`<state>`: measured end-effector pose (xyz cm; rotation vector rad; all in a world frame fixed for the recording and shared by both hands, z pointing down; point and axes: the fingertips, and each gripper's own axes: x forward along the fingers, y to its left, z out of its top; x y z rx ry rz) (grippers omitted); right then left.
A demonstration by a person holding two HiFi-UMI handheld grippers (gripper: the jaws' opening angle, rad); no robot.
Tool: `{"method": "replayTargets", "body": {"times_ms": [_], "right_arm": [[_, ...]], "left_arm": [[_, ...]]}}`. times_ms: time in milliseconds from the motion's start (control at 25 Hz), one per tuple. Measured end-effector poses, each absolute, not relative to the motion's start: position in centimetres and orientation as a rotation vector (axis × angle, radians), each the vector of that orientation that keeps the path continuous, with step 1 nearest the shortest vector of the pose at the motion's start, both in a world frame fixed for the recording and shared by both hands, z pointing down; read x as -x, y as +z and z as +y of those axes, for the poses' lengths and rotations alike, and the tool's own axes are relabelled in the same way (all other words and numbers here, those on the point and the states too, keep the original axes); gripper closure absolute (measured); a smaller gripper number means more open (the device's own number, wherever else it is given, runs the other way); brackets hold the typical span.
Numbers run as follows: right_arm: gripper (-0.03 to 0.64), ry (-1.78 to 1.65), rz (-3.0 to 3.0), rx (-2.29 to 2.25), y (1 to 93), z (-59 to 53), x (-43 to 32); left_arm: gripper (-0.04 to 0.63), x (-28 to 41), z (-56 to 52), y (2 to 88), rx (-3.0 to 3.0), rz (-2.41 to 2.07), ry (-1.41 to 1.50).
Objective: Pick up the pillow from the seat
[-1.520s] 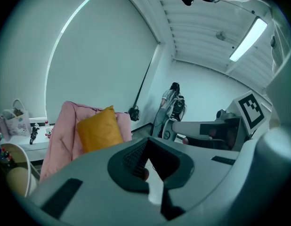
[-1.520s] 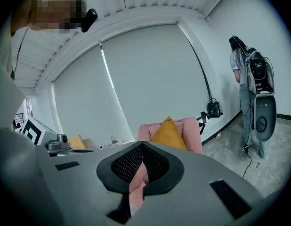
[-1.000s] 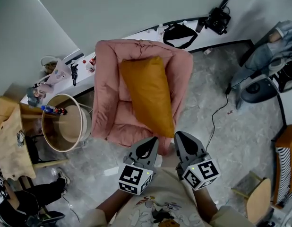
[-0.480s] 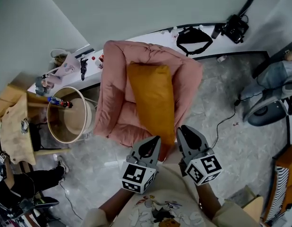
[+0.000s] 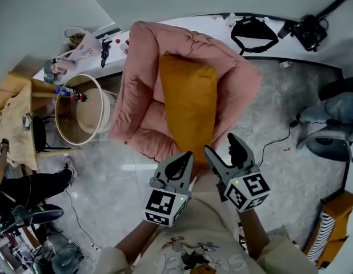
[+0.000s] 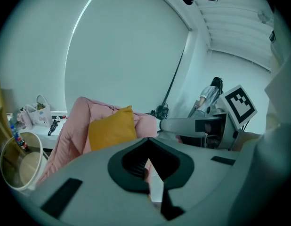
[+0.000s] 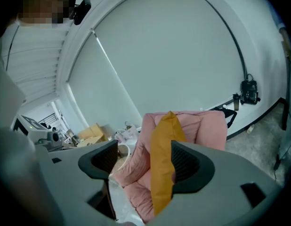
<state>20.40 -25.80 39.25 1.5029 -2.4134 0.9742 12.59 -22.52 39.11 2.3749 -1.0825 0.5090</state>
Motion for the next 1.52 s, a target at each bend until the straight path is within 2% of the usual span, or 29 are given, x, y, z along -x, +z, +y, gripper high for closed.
{"method": "replayTargets", "body": {"times_ms": [120, 280, 440, 1080, 1520], "right_arm": [[0.201, 0.993, -2.399, -1.431, 41.3, -27.4, -20.5], [0.135, 0.986, -2.388, -1.426, 43.0, -29.2, -21.0], [0.041, 0.924, -2.382, -1.435, 44.8, -31.0, -21.9], [0.034, 1.105, -2.283, -1.343, 54.4, -34.8, -20.7], [0.034, 1.067, -2.233, -1.271, 59.3, -36.8, -18.6]], "left_arm": [[0.591, -12.8, -23.4, 40.4, -2.336, -1.117, 0.521], [0.591, -12.9, -24.2, 41.8, -2.308, -1.151, 0.559], [0.591, -13.2, -25.2, 43.3, -2.270, -1.202, 0.561], [0.591, -11.8, -26.0, 48.3, -2.108, -1.260, 0.616], [0.591, -10.1, -26.8, 51.1, -2.023, -1.290, 0.639]]}}
